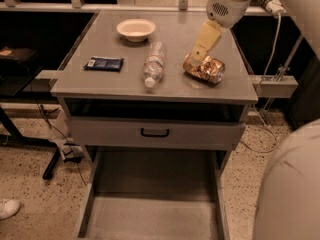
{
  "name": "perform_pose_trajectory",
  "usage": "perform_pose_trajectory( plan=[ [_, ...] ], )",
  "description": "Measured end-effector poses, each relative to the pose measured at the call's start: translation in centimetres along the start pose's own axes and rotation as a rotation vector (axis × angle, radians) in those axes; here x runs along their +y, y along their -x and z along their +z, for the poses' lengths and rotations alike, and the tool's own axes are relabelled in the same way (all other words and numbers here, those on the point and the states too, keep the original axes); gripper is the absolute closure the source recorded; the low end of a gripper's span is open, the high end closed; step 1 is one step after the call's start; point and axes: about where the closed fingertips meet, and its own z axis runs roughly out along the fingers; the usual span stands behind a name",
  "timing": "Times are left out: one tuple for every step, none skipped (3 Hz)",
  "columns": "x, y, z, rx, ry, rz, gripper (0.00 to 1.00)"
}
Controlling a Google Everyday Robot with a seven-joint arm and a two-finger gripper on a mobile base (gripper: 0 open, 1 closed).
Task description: Place orange can into middle drawer
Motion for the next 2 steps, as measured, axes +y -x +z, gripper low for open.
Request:
perform_pose_trajectory(
  plan=[
    [-0.7, 0.3, 2.5, 0.019, 0.015, 0.010, 0.00],
    [-1.3, 0.3, 4.6, 0.036, 0.029, 0.012, 0.00]
  ],
)
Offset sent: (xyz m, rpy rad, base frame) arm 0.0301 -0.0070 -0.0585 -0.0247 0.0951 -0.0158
